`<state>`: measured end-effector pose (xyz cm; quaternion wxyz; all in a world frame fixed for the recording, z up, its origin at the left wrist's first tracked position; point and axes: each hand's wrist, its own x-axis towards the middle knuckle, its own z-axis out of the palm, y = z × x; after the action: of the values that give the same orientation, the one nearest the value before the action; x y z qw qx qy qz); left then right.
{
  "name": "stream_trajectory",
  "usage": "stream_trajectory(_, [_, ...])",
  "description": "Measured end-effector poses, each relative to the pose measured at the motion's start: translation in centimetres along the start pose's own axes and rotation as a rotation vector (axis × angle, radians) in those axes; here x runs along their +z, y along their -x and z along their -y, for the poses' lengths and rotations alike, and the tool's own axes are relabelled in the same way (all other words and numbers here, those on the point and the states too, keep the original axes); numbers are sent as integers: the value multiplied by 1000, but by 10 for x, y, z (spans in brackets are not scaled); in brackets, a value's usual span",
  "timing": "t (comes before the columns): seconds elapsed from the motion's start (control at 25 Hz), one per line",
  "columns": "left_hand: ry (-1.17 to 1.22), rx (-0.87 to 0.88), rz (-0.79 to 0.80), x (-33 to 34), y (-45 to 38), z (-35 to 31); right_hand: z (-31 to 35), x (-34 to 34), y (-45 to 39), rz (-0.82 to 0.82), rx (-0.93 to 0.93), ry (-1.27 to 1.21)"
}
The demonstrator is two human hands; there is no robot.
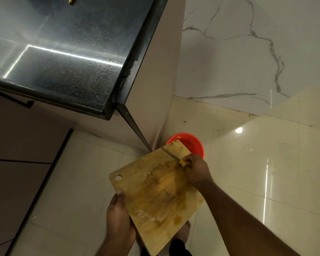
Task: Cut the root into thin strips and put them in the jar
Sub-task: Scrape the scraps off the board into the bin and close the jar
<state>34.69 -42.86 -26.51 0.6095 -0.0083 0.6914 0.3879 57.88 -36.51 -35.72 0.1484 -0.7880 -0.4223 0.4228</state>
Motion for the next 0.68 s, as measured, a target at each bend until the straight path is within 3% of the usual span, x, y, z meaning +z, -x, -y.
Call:
stream_trajectory(0.2, [21, -5, -3, -8, -5, -2, -11, -5, -12, -138, 147, 98])
stream_trajectory(0.28, [11, -5, -15, -9, -7, -1, -13, -9, -12, -177, 124, 95])
stream_trajectory(0.52, [-24, 21, -69, 3, -2, -5, -5, 4, 32, 218, -145, 43])
stream_trajectory(0.68, [-66, 44, -89, 12, 4, -10, -15, 0, 34, 11, 31, 68])
